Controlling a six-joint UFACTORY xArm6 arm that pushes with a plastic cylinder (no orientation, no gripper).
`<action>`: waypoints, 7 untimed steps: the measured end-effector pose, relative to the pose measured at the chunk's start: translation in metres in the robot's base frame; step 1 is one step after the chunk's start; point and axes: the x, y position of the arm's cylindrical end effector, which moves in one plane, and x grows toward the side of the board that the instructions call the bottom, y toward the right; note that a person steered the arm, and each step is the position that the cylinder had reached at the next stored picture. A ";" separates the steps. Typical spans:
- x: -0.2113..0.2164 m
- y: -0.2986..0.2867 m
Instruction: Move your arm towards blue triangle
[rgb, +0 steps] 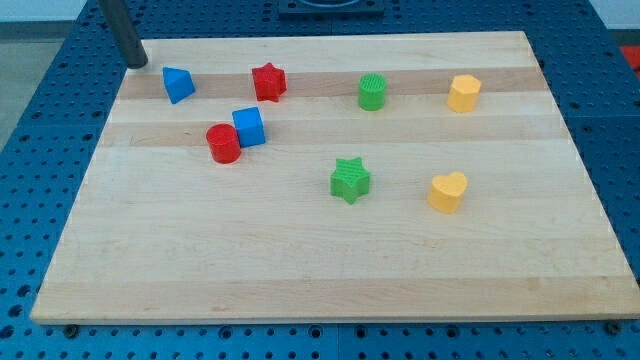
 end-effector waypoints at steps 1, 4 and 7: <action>0.036 0.016; -0.013 -0.021; -0.011 0.056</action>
